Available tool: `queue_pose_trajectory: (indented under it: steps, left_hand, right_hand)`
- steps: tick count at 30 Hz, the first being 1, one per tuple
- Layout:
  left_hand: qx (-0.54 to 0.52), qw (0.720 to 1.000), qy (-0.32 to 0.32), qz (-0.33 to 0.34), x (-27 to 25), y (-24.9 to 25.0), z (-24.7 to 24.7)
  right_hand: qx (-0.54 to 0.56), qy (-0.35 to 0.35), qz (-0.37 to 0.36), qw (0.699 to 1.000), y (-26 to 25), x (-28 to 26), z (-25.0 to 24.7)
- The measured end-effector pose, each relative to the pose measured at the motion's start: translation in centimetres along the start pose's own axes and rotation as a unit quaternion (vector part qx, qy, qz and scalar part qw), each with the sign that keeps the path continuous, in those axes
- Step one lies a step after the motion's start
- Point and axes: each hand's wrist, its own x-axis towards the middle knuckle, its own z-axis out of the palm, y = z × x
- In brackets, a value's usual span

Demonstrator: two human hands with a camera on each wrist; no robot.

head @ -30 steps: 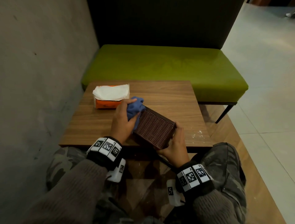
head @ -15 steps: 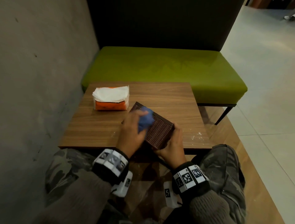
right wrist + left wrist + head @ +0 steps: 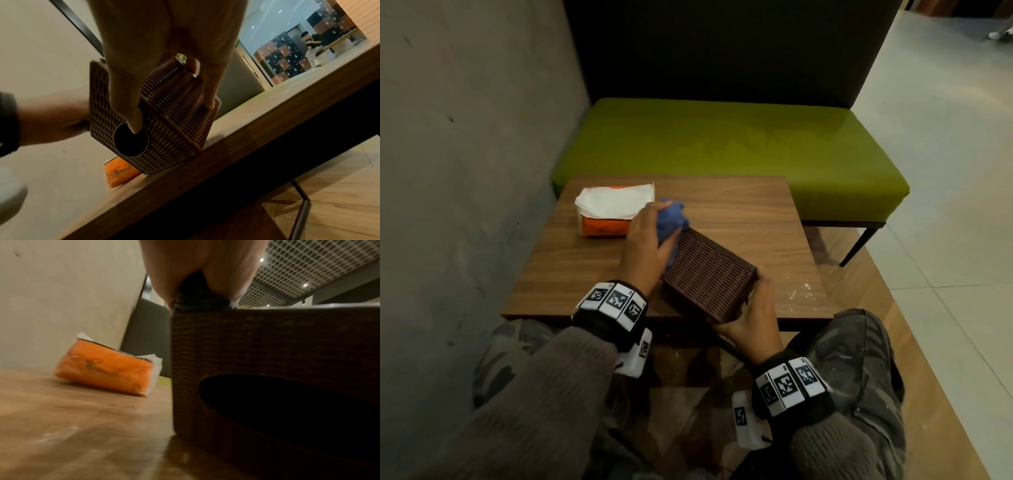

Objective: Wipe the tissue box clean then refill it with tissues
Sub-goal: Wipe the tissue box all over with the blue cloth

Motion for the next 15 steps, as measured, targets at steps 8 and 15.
queue_pose_trajectory:
  steps: [8,15]
  left_hand:
    - [-0.107,0.979,0.123,-0.125,-2.5,-1.8,-0.1]
    - [-0.117,0.972,0.167,-0.119,-3.9,-1.4,-0.1]
  right_hand:
    - [-0.003,-0.053,-0.027,0.998,-2.0,0.7,-1.5]
    - [-0.201,-0.085,-0.009,0.976,-7.9,2.2,-1.2]
